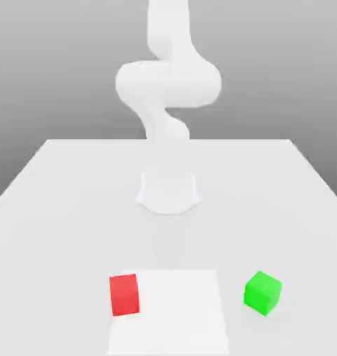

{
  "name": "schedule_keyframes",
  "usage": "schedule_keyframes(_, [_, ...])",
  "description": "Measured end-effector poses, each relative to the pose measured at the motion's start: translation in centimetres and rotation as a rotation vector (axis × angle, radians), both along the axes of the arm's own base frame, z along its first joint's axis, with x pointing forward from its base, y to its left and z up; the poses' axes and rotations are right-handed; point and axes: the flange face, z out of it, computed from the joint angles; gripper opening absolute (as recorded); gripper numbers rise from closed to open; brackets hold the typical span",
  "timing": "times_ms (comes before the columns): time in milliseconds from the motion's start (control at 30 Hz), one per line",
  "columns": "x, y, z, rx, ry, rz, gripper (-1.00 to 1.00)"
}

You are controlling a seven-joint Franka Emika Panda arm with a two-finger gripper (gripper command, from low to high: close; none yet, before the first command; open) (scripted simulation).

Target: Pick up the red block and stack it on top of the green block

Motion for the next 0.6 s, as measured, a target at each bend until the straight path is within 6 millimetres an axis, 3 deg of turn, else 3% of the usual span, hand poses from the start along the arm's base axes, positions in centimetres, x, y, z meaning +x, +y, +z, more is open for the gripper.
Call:
schedule_keyframes(133, [4.4, -1.7, -9.0, -0.015, 0.143, 0.035, 0.00])
schedule_keyframes(300, [6.9, -3.5, -20.4, -0.032, 0.312, 0.076, 0.00])
schedule_keyframes(433, [6.8, -4.8, -29.4, -0.046, 0.447, 0.109, 0.00])
schedule_keyframes(600, [4.0, -6.4, -39.8, -0.062, 0.617, 0.146, 0.00])
